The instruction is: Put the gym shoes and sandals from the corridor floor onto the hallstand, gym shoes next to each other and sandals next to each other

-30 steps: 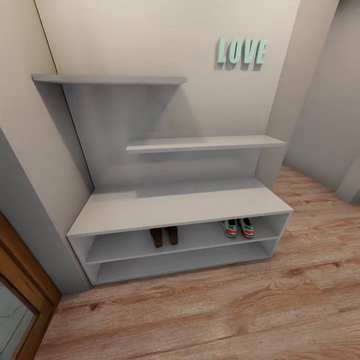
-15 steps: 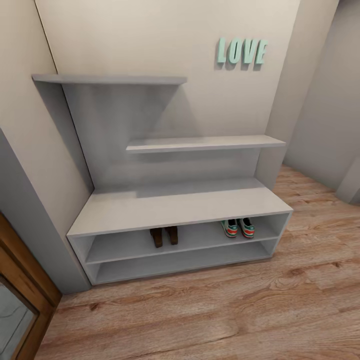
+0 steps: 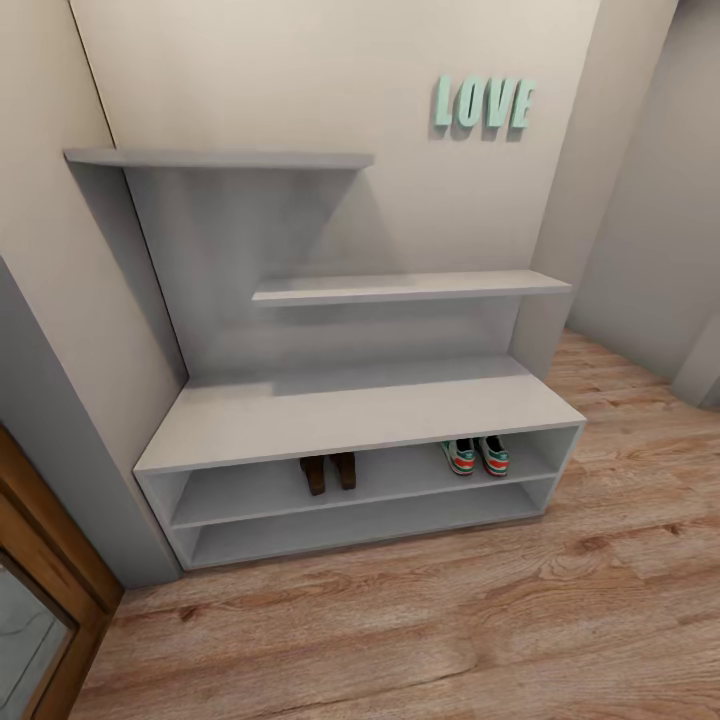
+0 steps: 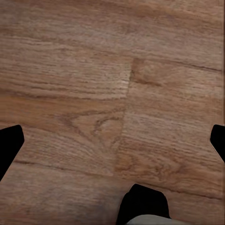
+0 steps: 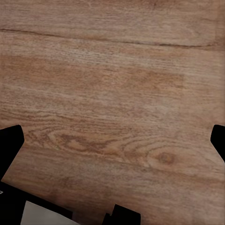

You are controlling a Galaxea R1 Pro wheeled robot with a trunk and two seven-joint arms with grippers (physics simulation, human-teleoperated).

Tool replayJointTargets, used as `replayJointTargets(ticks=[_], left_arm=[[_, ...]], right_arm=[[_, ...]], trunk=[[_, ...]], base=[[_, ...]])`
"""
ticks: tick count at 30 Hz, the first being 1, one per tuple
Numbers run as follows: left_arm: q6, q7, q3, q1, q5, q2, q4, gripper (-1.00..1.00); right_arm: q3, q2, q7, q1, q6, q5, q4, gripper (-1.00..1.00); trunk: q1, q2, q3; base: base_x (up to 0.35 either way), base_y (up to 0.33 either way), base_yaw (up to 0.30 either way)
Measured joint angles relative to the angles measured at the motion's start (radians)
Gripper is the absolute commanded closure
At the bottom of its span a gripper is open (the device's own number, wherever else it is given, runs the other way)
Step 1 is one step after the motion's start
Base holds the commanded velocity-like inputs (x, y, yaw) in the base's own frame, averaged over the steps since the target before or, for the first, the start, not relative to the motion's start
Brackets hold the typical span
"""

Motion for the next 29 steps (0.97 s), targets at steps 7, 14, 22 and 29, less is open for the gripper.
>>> replayJointTargets(ticks=[7, 14, 22, 29], left_arm=[[0.001, 0.009, 0.000, 0.000, 0.000, -0.050, 0.000, -1.00], [0.002, 0.011, 0.000, 0.000, -0.001, -0.107, 0.001, -1.00], [0.002, 0.011, 0.001, 0.000, 0.000, -0.145, 0.001, -1.00], [0.002, 0.011, 0.002, 0.001, 0.000, -0.149, 0.000, -1.00]], right_arm=[[-0.001, 0.000, 0.001, 0.000, 0.000, 0.000, 0.000, -1.00], [0.000, 0.000, 0.000, 0.000, 0.000, 0.000, 0.000, -1.00], [0.000, 0.000, 0.000, -0.001, 0.000, 0.000, 0.000, -1.00], [0.000, 0.000, 0.000, 0.000, 0.000, 0.000, 0.000, -1.00]], trunk=[[0.000, 0.000, 0.000], [0.000, 0.000, 0.000], [0.000, 0.000, 0.000], [0.000, 0.000, 0.000]], base=[[0.000, 0.000, 0.000], [0.000, 0.000, 0.000], [0.000, 0.000, 0.000], [0.000, 0.000, 0.000]])
